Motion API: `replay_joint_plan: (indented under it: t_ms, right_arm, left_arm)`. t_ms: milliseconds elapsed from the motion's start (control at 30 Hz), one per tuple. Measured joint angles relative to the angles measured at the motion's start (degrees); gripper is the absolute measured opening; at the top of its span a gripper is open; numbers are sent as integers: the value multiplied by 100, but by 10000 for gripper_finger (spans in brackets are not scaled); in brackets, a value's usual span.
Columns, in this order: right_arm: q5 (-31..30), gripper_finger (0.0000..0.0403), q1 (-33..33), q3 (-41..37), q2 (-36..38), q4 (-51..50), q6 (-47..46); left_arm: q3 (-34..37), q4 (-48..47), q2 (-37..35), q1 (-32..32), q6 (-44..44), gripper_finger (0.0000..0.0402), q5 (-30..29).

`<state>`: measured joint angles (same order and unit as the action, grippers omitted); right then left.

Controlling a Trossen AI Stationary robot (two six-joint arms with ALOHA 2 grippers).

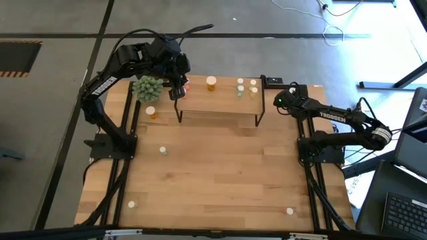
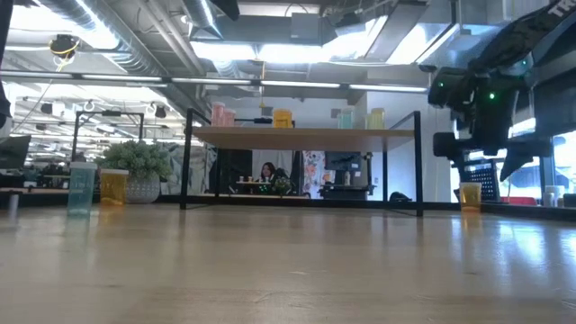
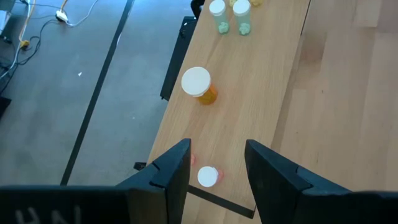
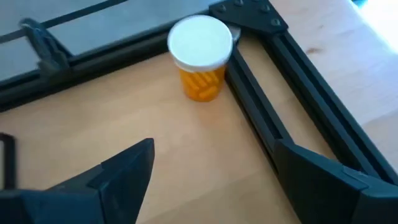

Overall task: Pick and place medicine bottles onto shelf by color
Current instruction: Put the right orange medicine bottle on the shelf, aligned with the other orange medicine bottle

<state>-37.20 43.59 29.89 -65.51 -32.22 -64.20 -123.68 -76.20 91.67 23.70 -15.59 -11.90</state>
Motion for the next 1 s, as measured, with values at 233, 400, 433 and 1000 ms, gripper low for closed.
replay_joint_plan:
  t_ms: [233, 400, 433, 1000]
  right_arm:
    - [-23, 330, 250, -421, -16, 1070, 40]
    - [-35, 330, 413, -505, -16, 1493, 323]
    - [-49, 330, 453, -509, -16, 1475, 339]
    - [-40, 330, 833, -510, -752, 1523, 517]
  left_arm:
    - [-1, -1, 0, 0, 0, 147, 0]
    - [0, -2, -2, 0, 0, 147, 0]
    - [0, 0, 0, 0, 0, 147, -2]
    - [-1, 0, -2, 1, 0, 147, 0]
